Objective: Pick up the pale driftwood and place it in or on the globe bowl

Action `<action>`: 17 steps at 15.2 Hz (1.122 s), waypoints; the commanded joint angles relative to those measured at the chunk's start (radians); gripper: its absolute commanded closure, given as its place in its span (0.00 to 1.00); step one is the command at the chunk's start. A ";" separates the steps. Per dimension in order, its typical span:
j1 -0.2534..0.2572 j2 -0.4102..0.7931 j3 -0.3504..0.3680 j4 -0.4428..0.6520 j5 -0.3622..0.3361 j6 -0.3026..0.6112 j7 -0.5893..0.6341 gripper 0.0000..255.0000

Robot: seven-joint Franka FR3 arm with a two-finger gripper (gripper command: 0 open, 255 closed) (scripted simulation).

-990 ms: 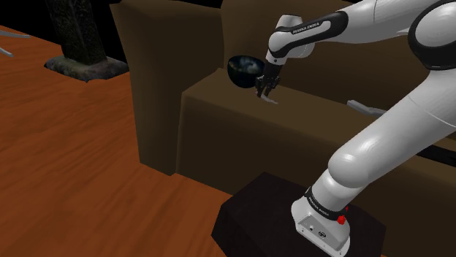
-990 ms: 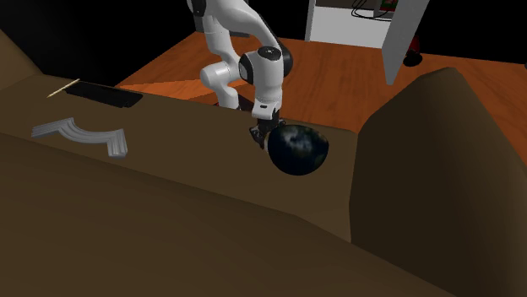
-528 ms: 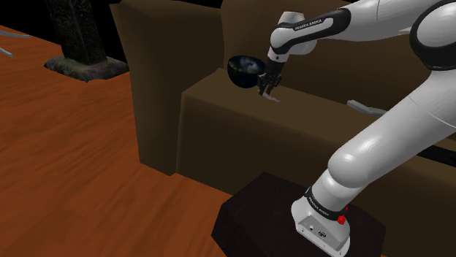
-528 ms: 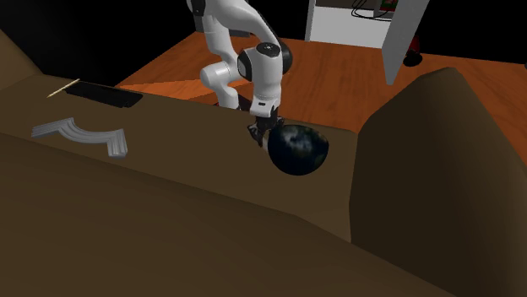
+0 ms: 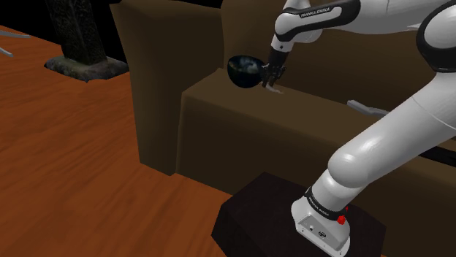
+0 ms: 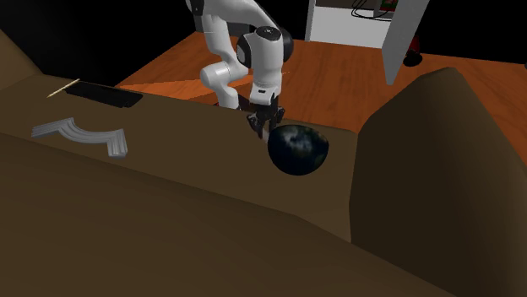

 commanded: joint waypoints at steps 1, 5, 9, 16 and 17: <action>0.000 -0.002 0.000 0.022 0.001 -0.025 -0.001 1.00; 0.001 -0.010 0.002 0.068 0.001 -0.079 -0.003 1.00; 0.002 -0.014 0.004 0.118 0.002 -0.132 -0.004 1.00; 0.003 -0.013 0.006 0.213 0.004 -0.226 -0.008 1.00; 0.003 -0.012 0.006 0.227 0.005 -0.240 -0.008 1.00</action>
